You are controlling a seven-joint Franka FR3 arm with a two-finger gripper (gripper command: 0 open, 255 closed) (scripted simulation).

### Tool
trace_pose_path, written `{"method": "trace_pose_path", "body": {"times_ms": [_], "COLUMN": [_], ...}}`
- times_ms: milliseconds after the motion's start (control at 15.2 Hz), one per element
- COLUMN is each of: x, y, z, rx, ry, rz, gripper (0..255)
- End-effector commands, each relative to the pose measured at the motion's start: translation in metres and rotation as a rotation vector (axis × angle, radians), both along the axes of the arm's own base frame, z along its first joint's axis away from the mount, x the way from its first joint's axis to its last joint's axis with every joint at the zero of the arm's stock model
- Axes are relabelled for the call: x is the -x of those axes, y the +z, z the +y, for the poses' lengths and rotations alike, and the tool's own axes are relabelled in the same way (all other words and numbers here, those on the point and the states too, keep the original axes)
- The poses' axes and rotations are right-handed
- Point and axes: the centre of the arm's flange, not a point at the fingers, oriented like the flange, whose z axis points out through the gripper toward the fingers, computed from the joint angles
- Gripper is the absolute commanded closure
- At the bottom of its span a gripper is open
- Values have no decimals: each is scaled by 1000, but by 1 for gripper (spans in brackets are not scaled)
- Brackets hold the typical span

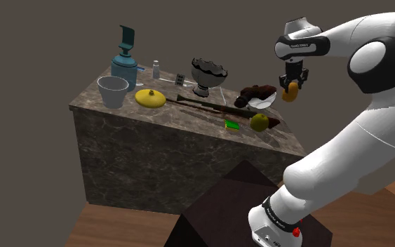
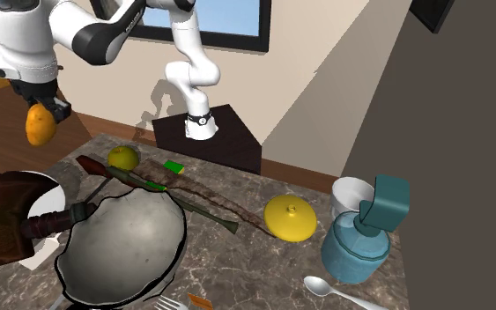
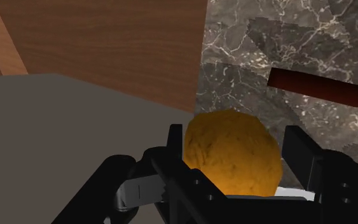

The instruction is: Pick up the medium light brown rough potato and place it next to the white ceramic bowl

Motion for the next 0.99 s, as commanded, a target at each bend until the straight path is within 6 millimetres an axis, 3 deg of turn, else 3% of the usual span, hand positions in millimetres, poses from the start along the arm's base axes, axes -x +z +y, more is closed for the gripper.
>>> {"method": "trace_pose_path", "body": {"times_ms": [0, 264, 924], "x": [15, 41, 41], "y": [0, 0, -53], "z": [-24, -75, -75], "rx": [0, 0, 0], "ry": [2, 2, 2], "rz": [0, 0, 0], "gripper": [255, 255, 255]}}
